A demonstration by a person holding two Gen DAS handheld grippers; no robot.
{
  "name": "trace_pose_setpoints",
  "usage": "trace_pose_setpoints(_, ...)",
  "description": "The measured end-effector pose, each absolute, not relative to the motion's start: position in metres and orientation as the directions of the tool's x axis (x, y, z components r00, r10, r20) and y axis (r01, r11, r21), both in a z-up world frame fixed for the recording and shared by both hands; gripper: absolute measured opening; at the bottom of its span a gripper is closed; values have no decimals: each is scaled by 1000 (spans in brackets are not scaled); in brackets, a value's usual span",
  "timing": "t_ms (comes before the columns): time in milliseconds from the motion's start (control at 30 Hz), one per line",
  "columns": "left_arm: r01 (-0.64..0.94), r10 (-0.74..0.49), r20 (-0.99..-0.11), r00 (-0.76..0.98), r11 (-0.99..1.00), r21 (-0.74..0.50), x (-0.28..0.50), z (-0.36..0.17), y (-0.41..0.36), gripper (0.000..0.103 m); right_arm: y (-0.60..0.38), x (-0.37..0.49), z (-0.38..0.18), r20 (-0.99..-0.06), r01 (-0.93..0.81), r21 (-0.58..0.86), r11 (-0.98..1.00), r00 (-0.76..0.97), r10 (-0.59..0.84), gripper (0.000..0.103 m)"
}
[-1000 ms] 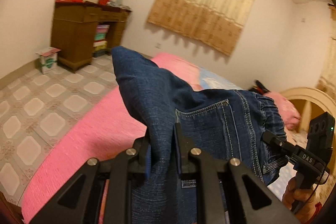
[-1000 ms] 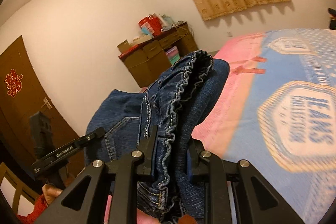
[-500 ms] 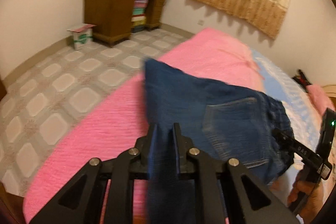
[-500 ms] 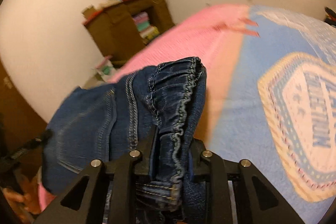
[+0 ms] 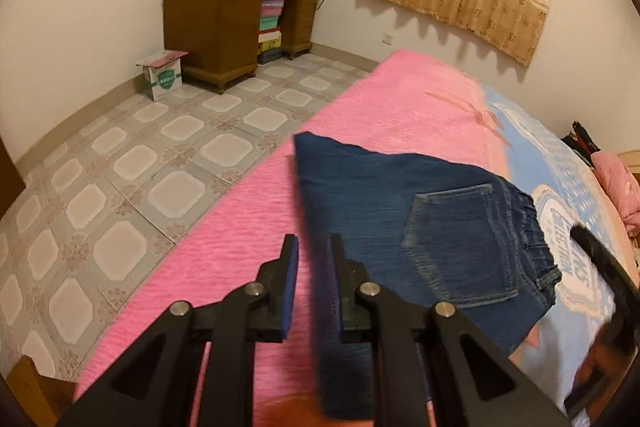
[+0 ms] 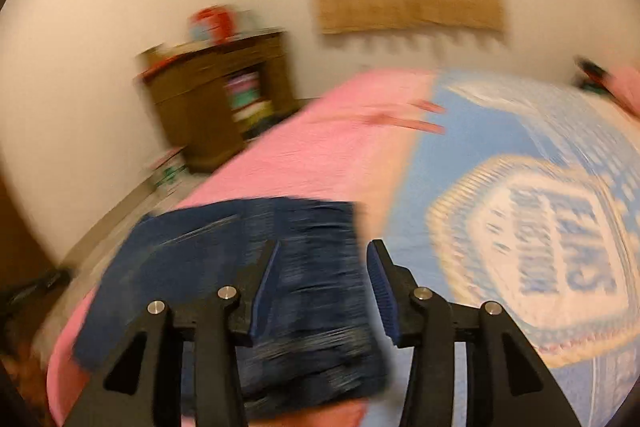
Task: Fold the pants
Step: 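Lay the folded jeans down and open both tools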
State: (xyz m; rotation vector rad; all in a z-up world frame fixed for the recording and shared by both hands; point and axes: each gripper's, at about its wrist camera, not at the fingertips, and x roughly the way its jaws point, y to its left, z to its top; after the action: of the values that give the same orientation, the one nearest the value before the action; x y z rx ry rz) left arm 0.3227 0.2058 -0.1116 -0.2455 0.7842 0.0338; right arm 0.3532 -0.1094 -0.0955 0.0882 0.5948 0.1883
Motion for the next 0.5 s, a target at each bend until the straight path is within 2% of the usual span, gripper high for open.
trace_pose_setpoints(67, -110, -111, -721, 684, 961, -253, 332, -118, 197, 15, -85, 339, -95, -559, -247, 112, 962, 785, 267, 46)
trace_pose_setpoints(133, -121, -76, -764, 640, 973, -199, 337, -128, 182, 15, -75, 336, -101, -578, -283, 129, 950, 757, 304, 46)
trace_pose_setpoints(167, -127, -37, -777, 628, 981, -149, 335, -134, 175, 19, -71, 334, -111, -602, -279, 141, 950, 738, 306, 46)
trace_pose_setpoints(233, -125, 37, -781, 624, 991, -52, 327, -144, 168, 33, -71, 336, -129, -647, -264, 150, 953, 703, 296, 45)
trace_pose_setpoints(300, -149, 95, -761, 641, 989, -2, 312, -153, 173, 61, -78, 337, -154, -692, -249, 147, 957, 665, 279, 42)
trace_pose_setpoints(333, -181, 105, -769, 630, 983, -14, 306, -160, 183, 66, -79, 334, -162, -691, -257, 137, 957, 667, 278, 42)
trace_pose_setpoints(400, -222, 47, -789, 613, 968, -115, 300, -174, 206, 80, -74, 329, -172, -694, -270, 90, 959, 673, 254, 42)
trace_pose_setpoints(467, -233, -9, -773, 634, 951, -202, 293, -177, 223, 80, -69, 328, -173, -701, -271, 54, 961, 675, 230, 43)
trace_pose_setpoints(500, -233, -4, -774, 634, 952, -196, 294, -175, 224, 80, -67, 328, -174, -701, -272, 36, 962, 679, 218, 44)
